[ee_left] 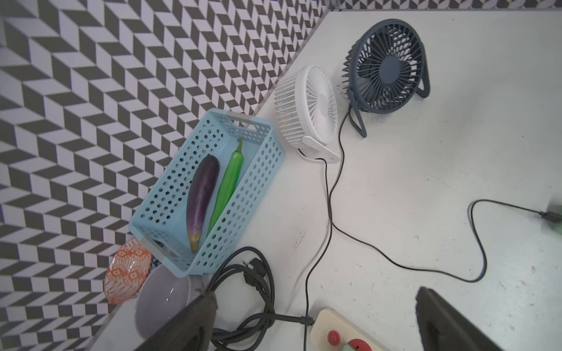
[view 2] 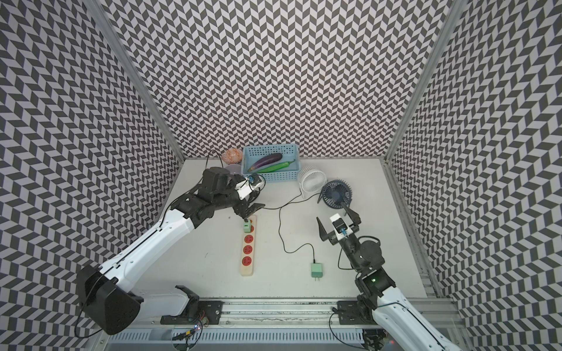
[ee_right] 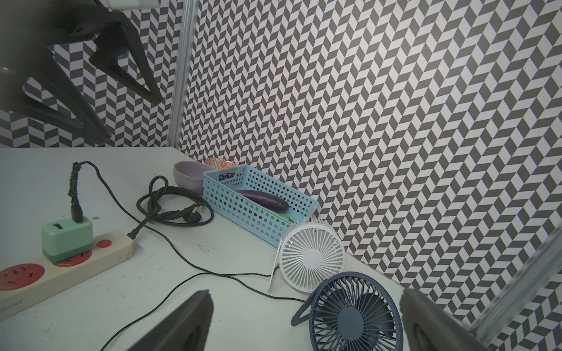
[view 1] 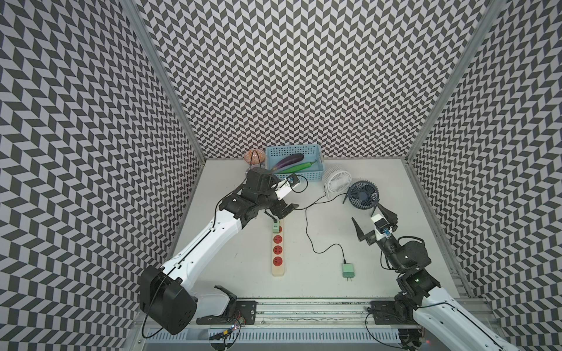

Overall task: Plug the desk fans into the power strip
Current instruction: Insert the plug into the socket.

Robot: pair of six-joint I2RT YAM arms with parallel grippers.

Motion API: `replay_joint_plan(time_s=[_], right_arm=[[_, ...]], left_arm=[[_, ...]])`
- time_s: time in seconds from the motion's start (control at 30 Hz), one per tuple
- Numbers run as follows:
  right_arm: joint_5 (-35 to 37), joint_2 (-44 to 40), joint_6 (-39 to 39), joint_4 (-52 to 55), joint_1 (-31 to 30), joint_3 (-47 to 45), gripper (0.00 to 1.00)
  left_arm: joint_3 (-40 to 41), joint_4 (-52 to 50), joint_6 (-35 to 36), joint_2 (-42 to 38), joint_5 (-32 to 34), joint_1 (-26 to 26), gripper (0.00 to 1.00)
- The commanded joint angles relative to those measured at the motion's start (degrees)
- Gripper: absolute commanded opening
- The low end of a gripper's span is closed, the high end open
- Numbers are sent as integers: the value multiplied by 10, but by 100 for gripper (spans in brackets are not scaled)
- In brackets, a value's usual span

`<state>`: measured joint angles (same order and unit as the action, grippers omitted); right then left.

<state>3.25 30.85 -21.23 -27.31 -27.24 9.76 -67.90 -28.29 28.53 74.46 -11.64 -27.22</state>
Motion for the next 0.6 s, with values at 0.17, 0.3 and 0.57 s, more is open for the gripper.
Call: replay_joint_plan(time_s=[0.17,0.3,0.57], right_arm=[[42,16,91,53,3,80,100],[1,37,136,155,2,150,100],[-27,87,302,312,1,261,100]], left_arm=[[54,63,-136,-78,-6,49,100],[125,98,-156,-133,-17,58,100],[206,189,-213,-181,-93,144,100]])
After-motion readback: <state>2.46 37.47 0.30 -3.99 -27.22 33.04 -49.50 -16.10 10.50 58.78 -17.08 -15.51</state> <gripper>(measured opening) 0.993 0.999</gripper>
